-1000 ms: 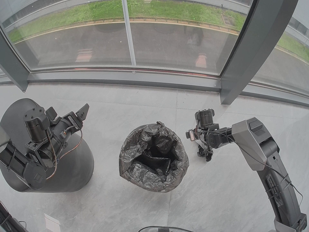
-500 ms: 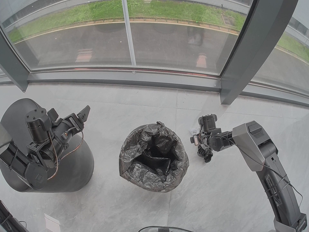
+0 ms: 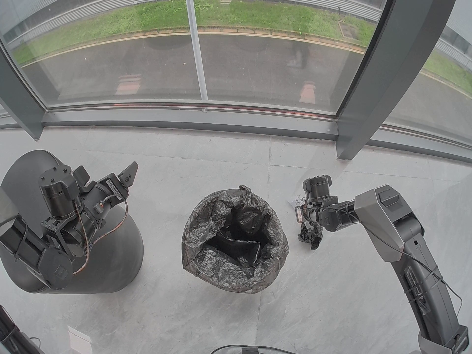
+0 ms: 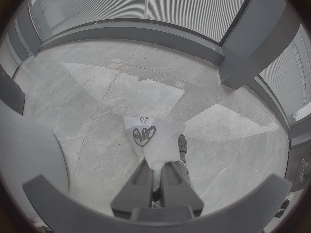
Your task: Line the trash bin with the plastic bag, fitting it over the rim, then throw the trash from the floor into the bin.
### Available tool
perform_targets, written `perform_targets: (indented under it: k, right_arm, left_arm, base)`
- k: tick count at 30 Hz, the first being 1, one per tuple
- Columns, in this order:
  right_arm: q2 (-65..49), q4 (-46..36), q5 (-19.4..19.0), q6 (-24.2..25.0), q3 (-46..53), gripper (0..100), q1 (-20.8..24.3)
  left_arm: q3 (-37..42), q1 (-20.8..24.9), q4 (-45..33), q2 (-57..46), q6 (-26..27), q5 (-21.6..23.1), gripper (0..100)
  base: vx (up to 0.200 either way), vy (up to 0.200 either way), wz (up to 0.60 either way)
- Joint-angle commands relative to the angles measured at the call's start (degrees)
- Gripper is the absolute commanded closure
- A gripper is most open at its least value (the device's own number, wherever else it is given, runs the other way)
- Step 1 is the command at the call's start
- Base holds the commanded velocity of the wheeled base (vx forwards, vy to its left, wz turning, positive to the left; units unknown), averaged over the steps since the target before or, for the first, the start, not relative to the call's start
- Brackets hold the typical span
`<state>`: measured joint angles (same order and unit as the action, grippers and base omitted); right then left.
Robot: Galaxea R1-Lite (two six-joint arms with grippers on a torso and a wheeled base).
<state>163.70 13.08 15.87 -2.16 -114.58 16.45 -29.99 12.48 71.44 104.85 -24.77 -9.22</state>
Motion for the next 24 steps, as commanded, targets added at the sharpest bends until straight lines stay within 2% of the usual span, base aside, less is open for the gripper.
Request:
perform_targets:
  k: [1, 8, 16, 24]
  right_arm:
    - [-0.4, 0.0, 0.4, 0.0, 0.0, 100, 0.1]
    - [-3.7, -0.2, 1.4, 0.5, 0.0, 100, 0.2]
    - [-11.8, -4.0, 1.6, 4.4, 0.0, 100, 0.7]
    - [-22.8, -8.8, 1.4, 3.1, 0.0, 100, 1.9]
  left_arm:
    - [0.0, 0.0, 0.0, 0.1, 0.0, 0.0, 0]
    - [0.0, 0.0, 0.0, 0.0, -0.1, 0.0, 0]
    - [0.0, 0.0, 0.0, 0.0, 0.1, 0.0, 0]
    - [0.0, 0.0, 0.0, 0.0, 0.1, 0.0, 0]
  base:
    - [0.000, 0.000, 0.00]
    - [0.000, 0.000, 0.00]
    - [0.000, 0.000, 0.00]
    - [0.000, 0.000, 0.00]
